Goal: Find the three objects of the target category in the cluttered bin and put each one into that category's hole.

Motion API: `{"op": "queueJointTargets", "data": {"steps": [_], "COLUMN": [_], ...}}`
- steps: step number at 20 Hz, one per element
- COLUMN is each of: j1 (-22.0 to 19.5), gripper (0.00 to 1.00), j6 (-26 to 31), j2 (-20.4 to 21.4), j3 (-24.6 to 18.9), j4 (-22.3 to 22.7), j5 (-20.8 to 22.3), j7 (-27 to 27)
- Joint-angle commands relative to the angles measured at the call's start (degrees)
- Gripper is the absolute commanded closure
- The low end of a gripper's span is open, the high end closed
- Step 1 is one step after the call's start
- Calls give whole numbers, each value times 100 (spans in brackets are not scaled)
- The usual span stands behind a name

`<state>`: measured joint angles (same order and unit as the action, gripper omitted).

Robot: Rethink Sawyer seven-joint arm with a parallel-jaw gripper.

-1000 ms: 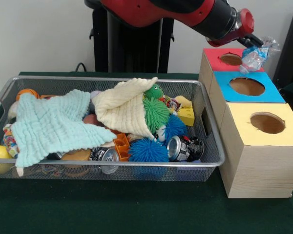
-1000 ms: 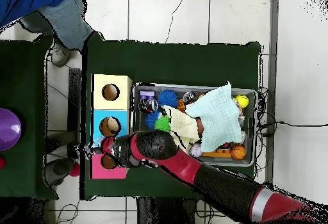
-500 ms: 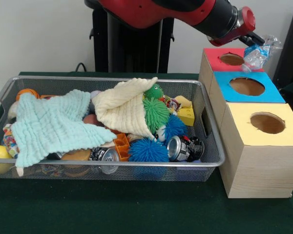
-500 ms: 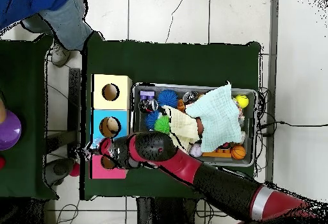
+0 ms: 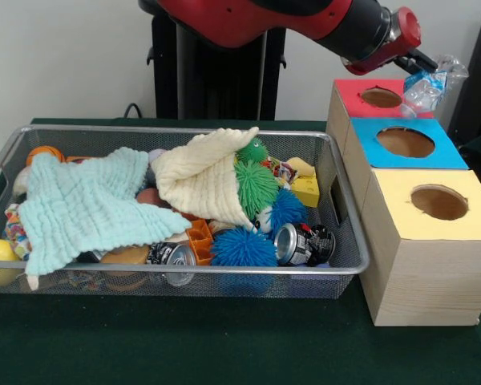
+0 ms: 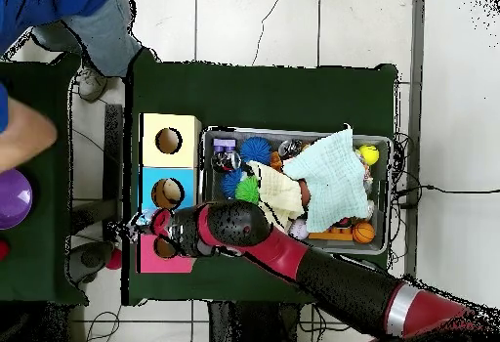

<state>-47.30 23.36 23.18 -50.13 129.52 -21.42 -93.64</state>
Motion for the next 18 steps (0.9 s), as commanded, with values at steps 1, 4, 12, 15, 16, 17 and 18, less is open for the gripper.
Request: {"op": "queueJointTargets", "data": {"steps": [1, 4, 12, 15, 16, 17, 18], "j1": [-258, -343, -419, -401, -409, -405, -410], "gripper": [100, 100, 100, 100, 100, 100, 100], "j6": [-527, -544, -677, -726, -749, -758, -785], "j2": [-156, -152, -176, -192, -210, -211, -232], "j3": [-312, -400, -499, -502, -514, -513, -516], "j4": [-766, -702, -675, -697, -707, -715, -721], "j5": [34, 60, 106, 108, 120, 116, 116], "j7": [-564, -588, -696, -715, -698, -702, -702]}}
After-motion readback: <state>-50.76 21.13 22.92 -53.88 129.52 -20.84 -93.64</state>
